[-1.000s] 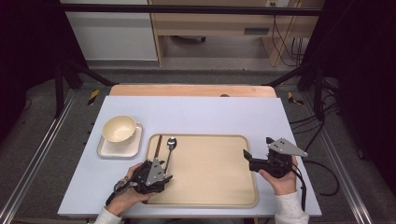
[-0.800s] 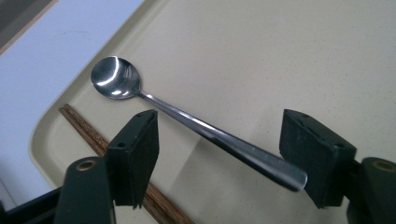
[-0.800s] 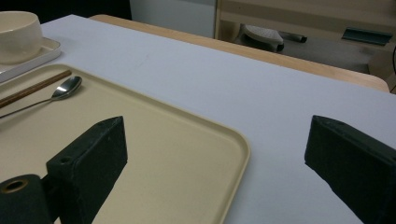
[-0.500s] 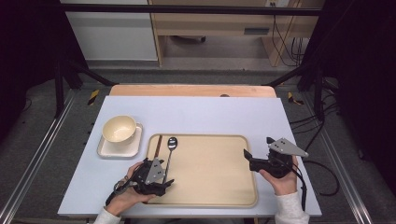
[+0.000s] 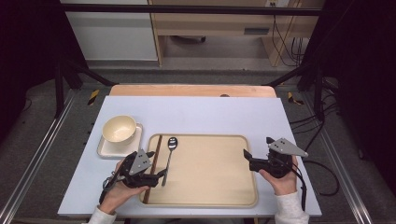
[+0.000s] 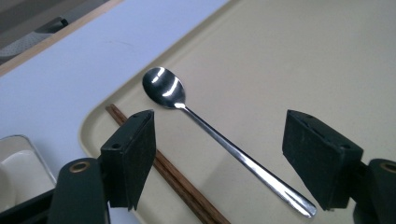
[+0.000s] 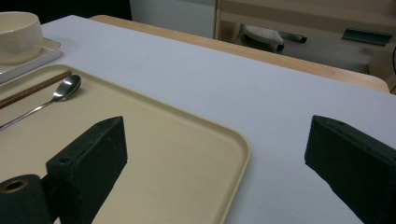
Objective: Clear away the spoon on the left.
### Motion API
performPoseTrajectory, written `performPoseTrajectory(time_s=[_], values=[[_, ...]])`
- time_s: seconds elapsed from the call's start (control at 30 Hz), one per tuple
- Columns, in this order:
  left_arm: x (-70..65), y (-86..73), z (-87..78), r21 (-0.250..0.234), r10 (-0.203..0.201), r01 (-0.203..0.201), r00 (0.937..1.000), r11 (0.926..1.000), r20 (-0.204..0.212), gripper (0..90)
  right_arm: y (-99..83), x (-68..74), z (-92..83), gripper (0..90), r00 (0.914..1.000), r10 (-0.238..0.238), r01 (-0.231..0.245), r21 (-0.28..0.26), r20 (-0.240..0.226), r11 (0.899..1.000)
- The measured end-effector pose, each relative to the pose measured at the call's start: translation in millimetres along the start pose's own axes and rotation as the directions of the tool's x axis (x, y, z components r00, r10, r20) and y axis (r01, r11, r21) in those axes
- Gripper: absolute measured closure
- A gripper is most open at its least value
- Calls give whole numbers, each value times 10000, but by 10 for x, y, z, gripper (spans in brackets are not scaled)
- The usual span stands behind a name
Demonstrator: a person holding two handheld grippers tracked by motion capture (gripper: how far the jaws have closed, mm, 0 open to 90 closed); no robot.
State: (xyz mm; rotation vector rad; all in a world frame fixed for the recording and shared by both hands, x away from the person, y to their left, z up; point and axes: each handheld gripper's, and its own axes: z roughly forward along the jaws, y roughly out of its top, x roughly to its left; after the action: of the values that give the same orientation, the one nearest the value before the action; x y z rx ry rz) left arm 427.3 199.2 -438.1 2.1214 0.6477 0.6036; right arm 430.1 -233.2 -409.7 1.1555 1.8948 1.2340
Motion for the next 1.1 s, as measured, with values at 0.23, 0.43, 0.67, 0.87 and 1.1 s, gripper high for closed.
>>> performPoseTrajectory(time_s=[0.23,0.43,0.67,0.87,1.1], values=[[130,22,-143,-546,-625,600,9970,9967,-461,246,-1,-2,2,58,10000,-2,2,30,22,10000],[283,11,-276,-1104,-1420,1330,9868,9849,-779,238,-1,-9,-2,57,10000,21,-21,21,14,10000],[442,-10,-407,-1588,-1892,1711,9762,9724,-1064,230,3,-17,-10,57,9999,103,-103,-4,43,9999],[602,-34,-540,-2026,-2401,2083,9595,9569,-1477,227,0,-22,-7,57,9999,87,-87,26,94,10000],[791,-60,-627,-2232,-2820,2395,9416,9449,-1838,224,2,-27,-8,57,9999,118,-118,14,116,9999]])
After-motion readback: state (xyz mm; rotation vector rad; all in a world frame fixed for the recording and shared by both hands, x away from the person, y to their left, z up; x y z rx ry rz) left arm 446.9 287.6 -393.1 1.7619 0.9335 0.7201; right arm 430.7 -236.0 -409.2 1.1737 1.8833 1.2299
